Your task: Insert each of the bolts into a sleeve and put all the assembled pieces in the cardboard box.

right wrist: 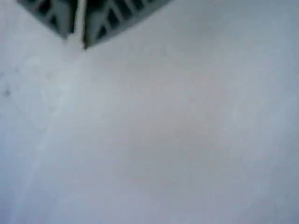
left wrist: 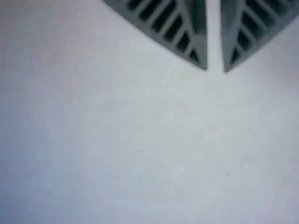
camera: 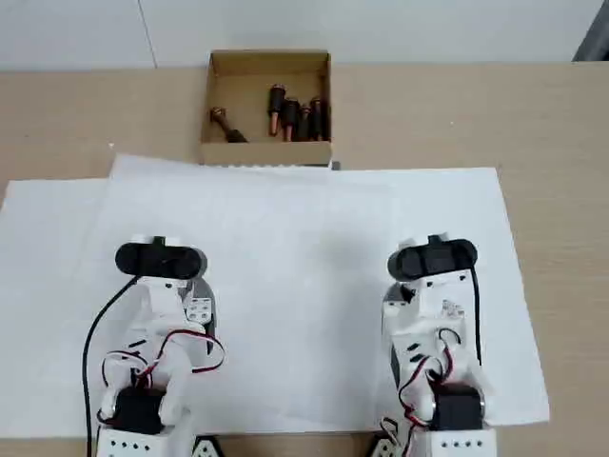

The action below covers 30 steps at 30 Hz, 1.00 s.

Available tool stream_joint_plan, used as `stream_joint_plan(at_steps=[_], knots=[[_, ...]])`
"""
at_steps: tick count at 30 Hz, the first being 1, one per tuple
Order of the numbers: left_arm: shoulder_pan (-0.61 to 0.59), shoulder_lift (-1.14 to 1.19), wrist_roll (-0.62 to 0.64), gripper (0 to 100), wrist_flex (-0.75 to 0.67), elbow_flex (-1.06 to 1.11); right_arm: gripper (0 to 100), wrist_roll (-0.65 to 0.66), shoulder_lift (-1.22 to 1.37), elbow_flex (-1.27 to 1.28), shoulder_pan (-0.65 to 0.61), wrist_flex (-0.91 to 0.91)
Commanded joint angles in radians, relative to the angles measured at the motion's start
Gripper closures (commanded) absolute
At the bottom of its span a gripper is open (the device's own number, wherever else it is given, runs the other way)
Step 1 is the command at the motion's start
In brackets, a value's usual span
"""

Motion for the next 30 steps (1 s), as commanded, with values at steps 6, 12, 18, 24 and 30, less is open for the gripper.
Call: stream_joint_plan(at_steps=[6,12,18,24,30], knots=[[-0.002,-0.009,-0.006,99,-0.003,-0.004,99.5,-0.003,-0.005,0.084,0.004,-0.202],[-0.002,-0.009,-0.006,99,-0.003,-0.004,99.5,-0.003,-0.01,0.081,-0.004,-0.091],[-0.002,-0.009,-0.006,99,-0.003,-0.004,99.5,-0.006,-0.033,0.083,0.002,-0.082],[-0.002,-0.009,-0.006,99,-0.003,-0.004,99.5,-0.009,-0.038,0.083,0.104,-0.065],[-0.002,-0.009,-0.006,99,-0.003,-0.004,99.5,-0.009,-0.038,0.083,0.159,-0.065]])
